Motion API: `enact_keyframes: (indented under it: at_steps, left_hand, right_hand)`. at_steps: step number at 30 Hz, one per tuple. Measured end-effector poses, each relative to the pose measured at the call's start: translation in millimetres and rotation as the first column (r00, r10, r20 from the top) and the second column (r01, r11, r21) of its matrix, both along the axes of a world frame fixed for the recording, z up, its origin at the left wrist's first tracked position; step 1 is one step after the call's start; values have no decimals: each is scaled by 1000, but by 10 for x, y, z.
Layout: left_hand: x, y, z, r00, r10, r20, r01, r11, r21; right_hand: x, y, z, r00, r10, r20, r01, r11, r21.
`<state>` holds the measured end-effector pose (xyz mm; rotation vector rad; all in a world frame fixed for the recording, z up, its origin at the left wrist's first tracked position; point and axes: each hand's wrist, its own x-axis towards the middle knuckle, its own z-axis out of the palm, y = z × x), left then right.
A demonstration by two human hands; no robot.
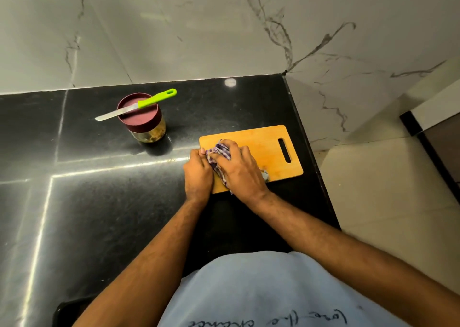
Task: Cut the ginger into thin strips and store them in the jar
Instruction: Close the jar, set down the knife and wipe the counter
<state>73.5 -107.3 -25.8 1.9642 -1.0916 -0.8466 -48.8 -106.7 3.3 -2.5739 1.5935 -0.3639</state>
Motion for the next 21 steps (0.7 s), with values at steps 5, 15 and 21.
enact_keyframes:
  at_steps: [5, 15, 21]
  left_hand:
    - [-18, -6, -13, 1000, 7, 25, -6, 1000, -11]
    - [-86, -36, -7, 991, 33, 133, -42, 997, 59]
    - [-96, -35, -42, 986, 66, 153, -72, 997, 35]
  right_hand:
    - [75, -239, -2, 997, 40, -61, -42, 998, -38]
    - [-352, -660, 15, 954, -149, -259, 128, 987, -96]
    - [-1169, -795, 3, 902, -371, -221, 361, 929, -84]
